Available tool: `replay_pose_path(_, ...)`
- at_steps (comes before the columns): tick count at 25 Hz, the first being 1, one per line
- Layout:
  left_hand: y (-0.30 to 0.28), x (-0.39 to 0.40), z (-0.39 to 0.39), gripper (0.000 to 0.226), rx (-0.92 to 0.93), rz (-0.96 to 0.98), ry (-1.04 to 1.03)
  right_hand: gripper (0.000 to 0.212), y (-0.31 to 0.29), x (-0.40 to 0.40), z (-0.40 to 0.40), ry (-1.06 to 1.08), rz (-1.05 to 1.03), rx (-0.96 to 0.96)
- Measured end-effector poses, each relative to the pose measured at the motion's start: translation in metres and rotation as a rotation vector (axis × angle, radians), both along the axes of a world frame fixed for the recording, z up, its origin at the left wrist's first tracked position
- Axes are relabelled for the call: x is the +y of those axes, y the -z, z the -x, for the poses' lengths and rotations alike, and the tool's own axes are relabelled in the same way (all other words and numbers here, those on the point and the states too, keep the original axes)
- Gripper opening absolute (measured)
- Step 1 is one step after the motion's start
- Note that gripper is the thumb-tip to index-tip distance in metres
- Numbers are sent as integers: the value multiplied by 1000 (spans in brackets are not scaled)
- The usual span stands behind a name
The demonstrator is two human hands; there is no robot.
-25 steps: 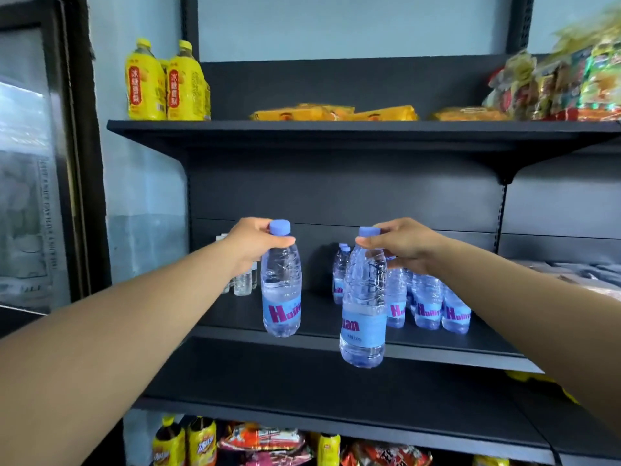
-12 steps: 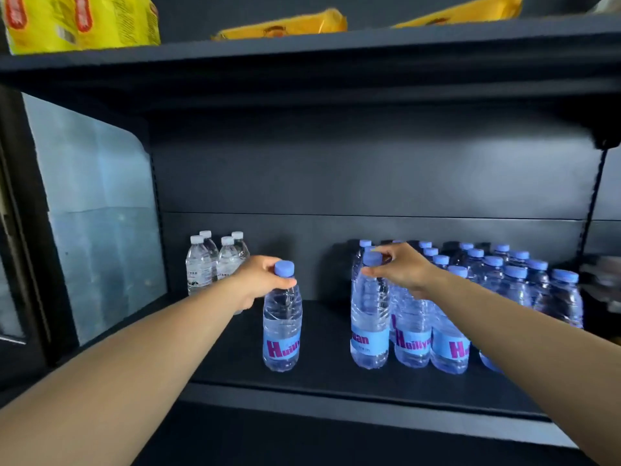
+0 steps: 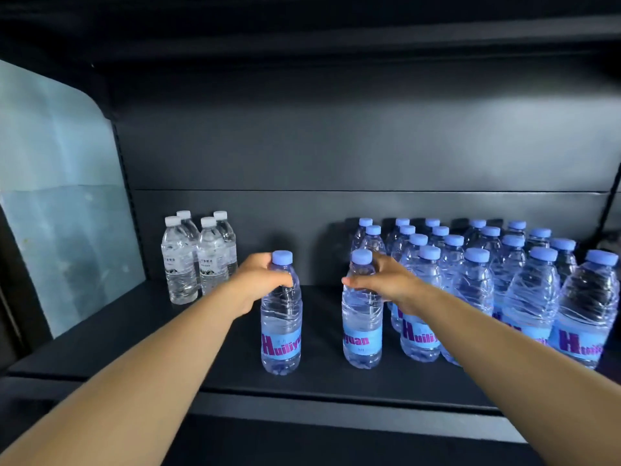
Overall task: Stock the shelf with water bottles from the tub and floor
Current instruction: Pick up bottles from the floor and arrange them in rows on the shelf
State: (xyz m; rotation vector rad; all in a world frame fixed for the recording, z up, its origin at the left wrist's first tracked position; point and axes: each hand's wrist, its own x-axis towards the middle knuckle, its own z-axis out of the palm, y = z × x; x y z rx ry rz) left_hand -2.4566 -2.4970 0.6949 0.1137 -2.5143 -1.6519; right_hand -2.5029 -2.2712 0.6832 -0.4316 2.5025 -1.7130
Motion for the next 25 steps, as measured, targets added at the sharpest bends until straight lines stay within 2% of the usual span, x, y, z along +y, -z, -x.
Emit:
replay_pose_path(3, 8, 1, -3, 23, 54, -25, -19, 40, -2, 0, 5, 25, 27, -74)
replay_pose_path(5, 8, -5, 1, 32, 53, -53, -32, 38, -18, 6, 12, 6, -81, -161)
replay_pose_path(7, 8, -7, 2, 43, 39, -21, -43, 45, -30, 12, 14, -10, -212, -194)
replay_pose_path(10, 8, -3, -1, 43, 40, 50, -50, 68, -27, 8, 15, 56, -266, -124)
replay_pose_path(14, 7, -6, -1, 39, 67, 101, -88, 67, -16, 5, 15, 156, -347, 83)
replay_pose_path(17, 6, -8, -2, 40, 57, 177, -113, 66, -22, 14, 22, 178, -454, 79)
replay_pose_path(22, 6, -5, 0, 43, 54, 196, -114, 71, -13, 6, 42, 227, -322, 76)
replay_pose_path(25, 7, -6, 5, 42, 57, 189, -103, 64, -16, 4, 46, 226, -184, 24)
